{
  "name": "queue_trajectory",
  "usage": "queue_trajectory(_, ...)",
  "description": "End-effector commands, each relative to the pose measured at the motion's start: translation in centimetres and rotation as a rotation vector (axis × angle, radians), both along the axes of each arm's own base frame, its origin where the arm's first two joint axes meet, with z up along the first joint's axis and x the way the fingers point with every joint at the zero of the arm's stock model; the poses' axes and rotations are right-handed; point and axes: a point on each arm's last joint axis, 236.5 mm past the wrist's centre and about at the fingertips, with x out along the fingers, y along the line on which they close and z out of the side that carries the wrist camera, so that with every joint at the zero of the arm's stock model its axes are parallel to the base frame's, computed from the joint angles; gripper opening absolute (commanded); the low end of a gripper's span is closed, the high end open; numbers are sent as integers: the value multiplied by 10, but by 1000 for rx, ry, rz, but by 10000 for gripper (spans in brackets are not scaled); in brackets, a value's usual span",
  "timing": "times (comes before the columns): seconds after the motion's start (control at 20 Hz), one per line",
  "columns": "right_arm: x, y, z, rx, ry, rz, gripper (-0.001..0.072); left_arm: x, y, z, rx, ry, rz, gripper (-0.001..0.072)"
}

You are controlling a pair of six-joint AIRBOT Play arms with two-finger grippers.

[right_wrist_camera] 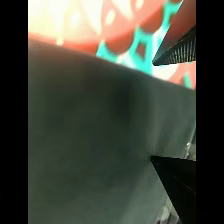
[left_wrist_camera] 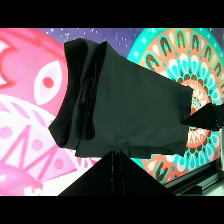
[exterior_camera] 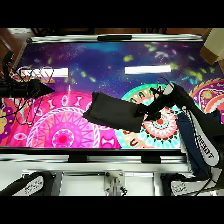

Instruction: Fold the shirts.

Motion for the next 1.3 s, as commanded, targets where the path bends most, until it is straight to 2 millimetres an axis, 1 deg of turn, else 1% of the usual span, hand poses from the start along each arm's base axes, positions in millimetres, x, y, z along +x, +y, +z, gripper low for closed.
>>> queue_trajectory(0.0,8,14,-16,53,-57,-71,678,0,0,0,-3,6,6,39)
queue_trajectory(0.05,12,17,-15,65,-70,-80,668,0,0,0,-4,6,7,39)
queue_trajectory(0.1,15,24,-11,99,-85,-83,489,0,0,0,-7,11,12,39)
queue_trajectory(0.15,20,30,-6,135,-110,-76,229,0,0,0,-10,16,16,39)
queue_trajectory(0.2,25,39,1,181,-132,-76,83,0,0,0,-10,16,16,39)
queue_trajectory(0.25,30,45,11,220,-164,-51,75,0,0,0,-10,16,16,39)
queue_trajectory(0.3,37,47,24,238,-205,-14,75,0,0,0,-10,16,16,39)
queue_trajectory(0.35,47,43,40,236,-252,9,75,0,0,0,-10,16,16,39)
queue_trajectory(0.4,62,34,61,222,-317,12,75,0,0,0,-10,16,16,39)
queue_trajectory(0.45,77,19,84,201,-390,5,75,0,0,0,-10,16,15,39)
queue_trajectory(0.5,93,-2,110,165,-467,-21,75,0,0,0,-10,16,15,39)
queue_trajectory(0.55,103,-30,135,111,-520,-64,75,0,0,0,-10,15,16,39)
queue_trajectory(0.6,107,-61,155,50,-549,-114,74,0,0,0,-10,15,15,39)
queue_trajectory(0.65,104,-92,173,-9,-564,-166,75,0,0,0,-10,15,15,39)
queue_trajectory(0.7,93,-126,192,-70,-564,-214,75,0,0,0,-10,15,15,39)
queue_trajectory(0.75,79,-153,205,-120,-559,-241,75,0,0,0,-10,15,15,39)
queue_trajectory(0.85,45,-204,225,-228,-540,-317,75,0,0,0,-5,9,8,39)
queue_trajectory(0.95,4,-255,240,-349,-507,-411,75,0,0,0,-5,9,8,39)
queue_trajectory(1.05,-31,-292,251,-440,-478,-500,75,-1,-2,1,-14,9,4,39)
queue_trajectory(1.15,-63,-320,255,-510,-433,-579,75,-3,-3,1,-20,14,-3,39)
queue_trajectory(1.2,-78,-329,255,-527,-397,-609,75,-3,-4,1,-19,14,-6,39)
queue_trajectory(1.25,-93,-333,252,-527,-352,-625,75,-4,-4,1,-14,8,-16,39)
